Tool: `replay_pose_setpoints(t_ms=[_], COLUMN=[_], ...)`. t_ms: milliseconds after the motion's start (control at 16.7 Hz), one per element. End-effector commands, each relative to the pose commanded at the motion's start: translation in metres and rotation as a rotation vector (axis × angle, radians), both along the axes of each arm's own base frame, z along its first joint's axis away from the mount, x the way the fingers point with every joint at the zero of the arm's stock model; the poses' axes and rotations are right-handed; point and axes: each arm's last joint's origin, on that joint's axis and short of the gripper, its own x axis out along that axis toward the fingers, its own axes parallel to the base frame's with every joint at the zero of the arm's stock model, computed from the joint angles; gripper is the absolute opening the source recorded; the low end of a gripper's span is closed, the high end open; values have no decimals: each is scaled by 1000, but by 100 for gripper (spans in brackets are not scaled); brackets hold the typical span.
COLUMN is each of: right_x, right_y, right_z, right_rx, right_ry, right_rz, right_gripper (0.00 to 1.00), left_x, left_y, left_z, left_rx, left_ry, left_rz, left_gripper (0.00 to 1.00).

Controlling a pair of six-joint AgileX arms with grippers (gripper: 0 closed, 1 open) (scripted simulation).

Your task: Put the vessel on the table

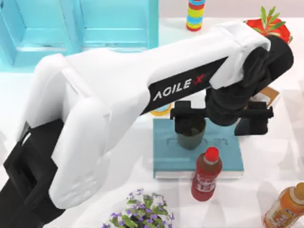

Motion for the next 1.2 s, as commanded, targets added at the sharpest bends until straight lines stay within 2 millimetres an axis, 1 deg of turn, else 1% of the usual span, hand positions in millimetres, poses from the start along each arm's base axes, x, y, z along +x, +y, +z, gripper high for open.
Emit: replay_pose_setpoints(t_ms=[600, 660, 1200], right_x=[0, 0, 0], right_y=[0, 0, 0], right_z=[0, 0, 0], right_rx=[0, 0, 0], right_ry=[0, 0, 0], right_rz=[0, 0, 0], right_gripper=[100, 100, 100], left_x=[0, 0, -1], left_y=[0, 0, -1], left_z=[0, 0, 1], left_rx=[0, 0, 1], left_ry=[0, 0, 0], left_rz=[0, 0, -4], left_gripper=[2, 0, 0])
